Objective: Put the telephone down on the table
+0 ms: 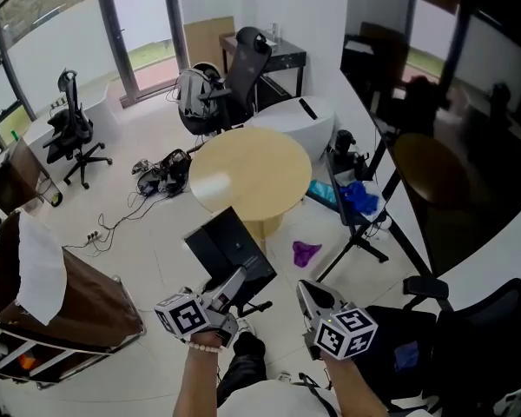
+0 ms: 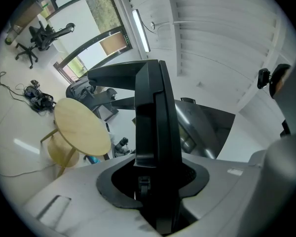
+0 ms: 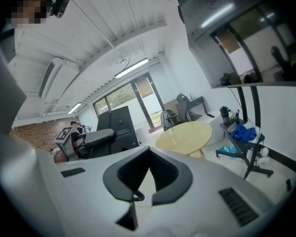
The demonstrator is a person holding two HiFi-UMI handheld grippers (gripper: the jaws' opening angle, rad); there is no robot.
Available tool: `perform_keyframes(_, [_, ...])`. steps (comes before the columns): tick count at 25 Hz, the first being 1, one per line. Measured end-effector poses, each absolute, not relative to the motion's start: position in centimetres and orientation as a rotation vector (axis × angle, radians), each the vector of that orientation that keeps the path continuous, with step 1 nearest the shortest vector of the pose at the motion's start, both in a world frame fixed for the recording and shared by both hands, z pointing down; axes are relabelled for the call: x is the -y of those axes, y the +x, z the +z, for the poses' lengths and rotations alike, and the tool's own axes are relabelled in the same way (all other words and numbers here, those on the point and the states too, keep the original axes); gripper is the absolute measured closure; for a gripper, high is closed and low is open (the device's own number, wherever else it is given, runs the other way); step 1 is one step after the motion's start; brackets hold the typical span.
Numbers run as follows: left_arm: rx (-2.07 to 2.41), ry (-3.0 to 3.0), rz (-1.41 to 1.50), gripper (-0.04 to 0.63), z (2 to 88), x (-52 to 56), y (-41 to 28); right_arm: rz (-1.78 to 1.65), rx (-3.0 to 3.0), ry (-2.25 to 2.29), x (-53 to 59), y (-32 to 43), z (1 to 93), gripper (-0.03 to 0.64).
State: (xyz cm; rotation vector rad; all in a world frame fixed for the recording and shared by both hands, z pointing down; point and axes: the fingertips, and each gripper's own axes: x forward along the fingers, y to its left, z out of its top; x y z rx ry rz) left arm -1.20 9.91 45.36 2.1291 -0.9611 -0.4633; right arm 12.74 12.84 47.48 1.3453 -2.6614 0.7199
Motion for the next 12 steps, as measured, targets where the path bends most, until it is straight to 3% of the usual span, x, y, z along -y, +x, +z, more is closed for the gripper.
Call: perform_keyframes(12, [0.871,2.138,-0.401,0.433,46.3,2.9,-4.4,0.733,2.591,1.417,0.5,9.3,47.0,0.611])
